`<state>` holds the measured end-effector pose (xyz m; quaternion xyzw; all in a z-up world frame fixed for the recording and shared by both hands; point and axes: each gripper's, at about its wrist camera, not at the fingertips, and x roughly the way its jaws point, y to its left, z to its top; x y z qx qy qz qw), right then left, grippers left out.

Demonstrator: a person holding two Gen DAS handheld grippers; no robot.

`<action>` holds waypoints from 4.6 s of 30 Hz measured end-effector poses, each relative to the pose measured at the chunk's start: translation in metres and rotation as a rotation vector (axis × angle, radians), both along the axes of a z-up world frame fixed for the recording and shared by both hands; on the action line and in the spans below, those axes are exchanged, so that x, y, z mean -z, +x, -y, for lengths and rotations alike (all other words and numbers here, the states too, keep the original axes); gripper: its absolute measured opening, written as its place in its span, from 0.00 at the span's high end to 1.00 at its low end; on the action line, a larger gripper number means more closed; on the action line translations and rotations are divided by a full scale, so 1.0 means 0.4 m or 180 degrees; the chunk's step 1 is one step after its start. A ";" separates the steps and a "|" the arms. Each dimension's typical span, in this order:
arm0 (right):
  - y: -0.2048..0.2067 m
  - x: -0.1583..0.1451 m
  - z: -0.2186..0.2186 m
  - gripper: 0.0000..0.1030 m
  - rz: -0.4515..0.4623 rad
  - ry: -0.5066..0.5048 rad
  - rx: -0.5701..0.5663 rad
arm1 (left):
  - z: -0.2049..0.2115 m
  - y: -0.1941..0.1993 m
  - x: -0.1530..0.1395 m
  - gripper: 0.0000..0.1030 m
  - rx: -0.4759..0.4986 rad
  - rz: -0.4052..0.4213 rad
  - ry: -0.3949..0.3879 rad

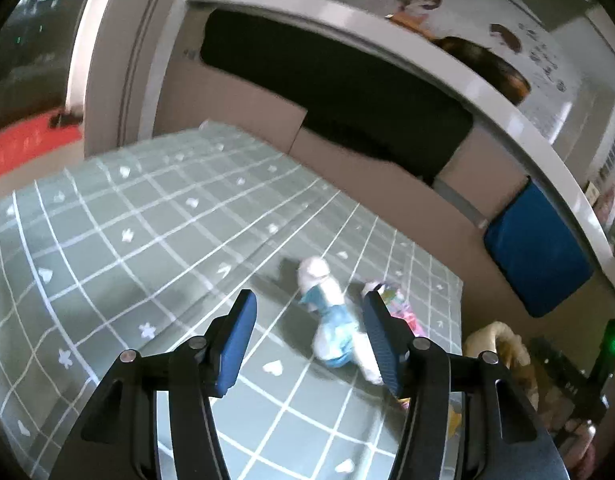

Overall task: Collect trash
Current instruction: 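Move both grippers back over the table toward the remaining trash, then grasp the blue-white tissue bundle with the left gripper while the right gripper grasps the yellow wafer bag, then carry the tissue bundle and wafer bag over the bin and open both grippers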

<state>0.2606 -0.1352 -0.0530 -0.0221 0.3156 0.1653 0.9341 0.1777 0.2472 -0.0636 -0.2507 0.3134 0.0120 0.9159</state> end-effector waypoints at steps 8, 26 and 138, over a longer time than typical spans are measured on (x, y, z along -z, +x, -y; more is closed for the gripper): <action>-0.025 0.061 -0.114 0.30 -0.0198 0.0136 -0.0471 | 0.038 0.078 0.085 0.46 0.0339 -0.0322 -0.0224; -0.053 0.175 -0.243 0.30 -0.0644 0.0113 -0.1093 | 0.005 0.055 0.128 0.70 0.0120 -0.0480 -0.0173; -0.121 -0.061 0.421 0.70 0.0412 0.0387 0.0817 | 0.956 0.240 -0.022 0.70 0.2305 0.0109 0.0742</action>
